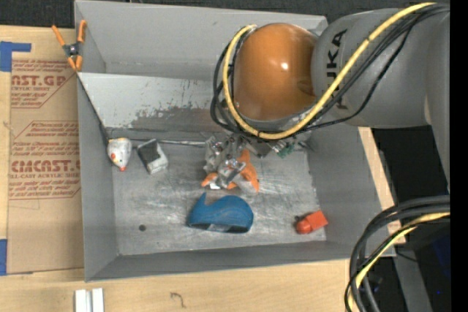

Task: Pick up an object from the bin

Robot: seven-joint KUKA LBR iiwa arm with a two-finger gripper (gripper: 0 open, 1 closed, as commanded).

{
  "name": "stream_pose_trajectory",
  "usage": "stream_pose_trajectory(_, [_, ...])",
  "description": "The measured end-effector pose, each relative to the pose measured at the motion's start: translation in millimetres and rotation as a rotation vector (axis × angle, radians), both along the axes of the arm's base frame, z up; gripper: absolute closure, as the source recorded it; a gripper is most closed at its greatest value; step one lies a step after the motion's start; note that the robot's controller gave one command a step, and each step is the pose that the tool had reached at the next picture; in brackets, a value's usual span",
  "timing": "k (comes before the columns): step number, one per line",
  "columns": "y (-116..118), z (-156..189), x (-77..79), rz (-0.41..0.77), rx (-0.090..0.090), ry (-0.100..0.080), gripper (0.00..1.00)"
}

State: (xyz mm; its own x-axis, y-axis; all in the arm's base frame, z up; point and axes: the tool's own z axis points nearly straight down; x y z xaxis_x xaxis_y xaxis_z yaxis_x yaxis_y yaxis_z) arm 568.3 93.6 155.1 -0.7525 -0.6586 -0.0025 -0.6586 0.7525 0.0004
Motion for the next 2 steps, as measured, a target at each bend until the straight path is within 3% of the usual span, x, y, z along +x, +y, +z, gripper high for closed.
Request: stream_pose_trajectory(2, [0.0, 27.0, 0.2, 0.0, 0.0, 0.0, 1.0])
